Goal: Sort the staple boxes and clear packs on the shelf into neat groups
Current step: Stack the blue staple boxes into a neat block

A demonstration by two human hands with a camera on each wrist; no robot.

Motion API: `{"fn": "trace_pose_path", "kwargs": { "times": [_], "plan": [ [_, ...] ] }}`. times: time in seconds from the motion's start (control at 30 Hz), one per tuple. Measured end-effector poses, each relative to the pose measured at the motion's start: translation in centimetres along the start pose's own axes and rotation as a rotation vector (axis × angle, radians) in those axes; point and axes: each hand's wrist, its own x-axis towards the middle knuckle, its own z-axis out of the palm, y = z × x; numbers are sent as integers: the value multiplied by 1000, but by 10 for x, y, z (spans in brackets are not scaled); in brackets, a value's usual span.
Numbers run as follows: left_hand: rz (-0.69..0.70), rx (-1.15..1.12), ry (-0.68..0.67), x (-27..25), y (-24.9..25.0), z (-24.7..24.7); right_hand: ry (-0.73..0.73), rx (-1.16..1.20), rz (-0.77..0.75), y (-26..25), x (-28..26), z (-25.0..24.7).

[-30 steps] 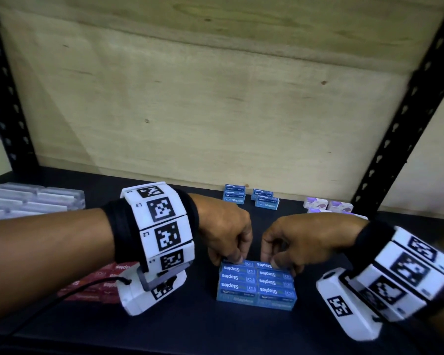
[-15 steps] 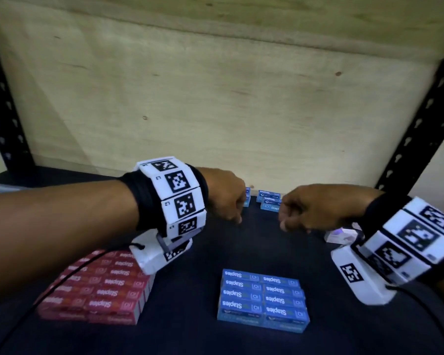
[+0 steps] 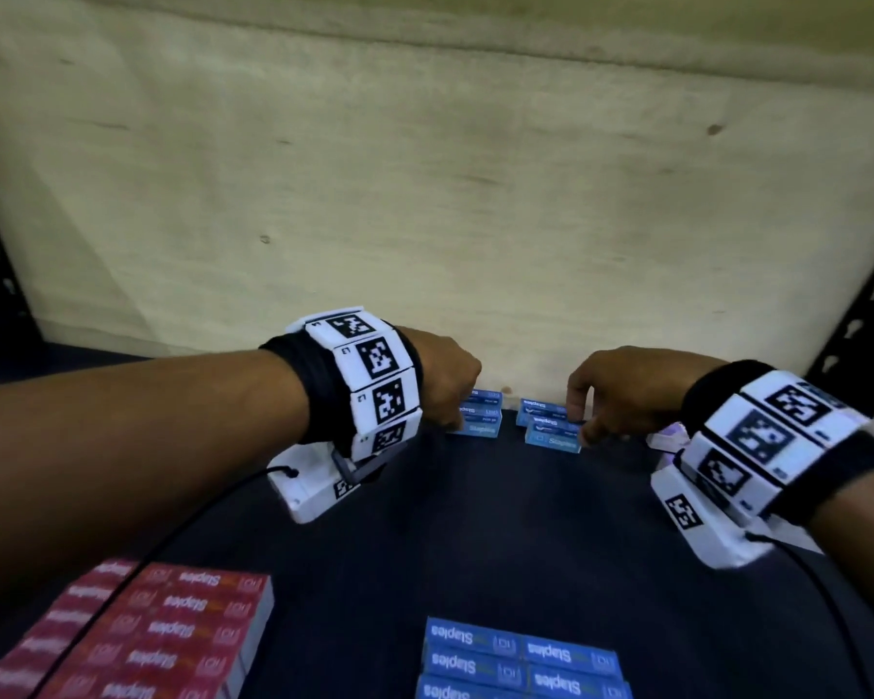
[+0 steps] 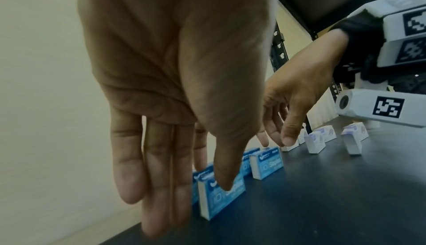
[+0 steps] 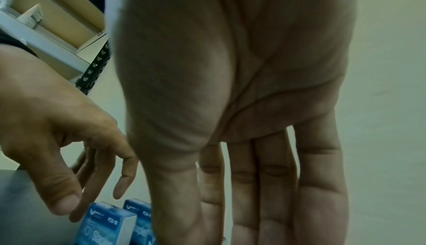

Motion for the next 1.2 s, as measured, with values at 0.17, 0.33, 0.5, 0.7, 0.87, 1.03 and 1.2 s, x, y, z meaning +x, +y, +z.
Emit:
{"fn": "trace_pose_path", "kwargs": {
  "times": [0.17, 0.33, 0.5, 0.7, 0.87, 1.03, 1.2],
  "plan": [
    [23, 40, -10, 8, 5, 1, -5, 6, -16, -2, 3, 2],
    [53, 10, 22, 3, 8, -1, -7, 19, -26, -4, 0, 3],
    [78, 11, -16, -17, 9, -5, -1, 28, -41, -5, -14, 6],
    [123, -50, -36, -48, 16, 2, -26, 43, -86, -12, -47, 7],
    [168, -138, -111, -72, 19, 12, -94, 93, -133, -16, -81, 17],
    [167, -214, -170, -96, 22, 20, -134, 136, -155, -21, -108, 31],
    [174, -276, -197, -113, 25, 27, -146, 189, -159, -23, -132, 37]
  ]
}}
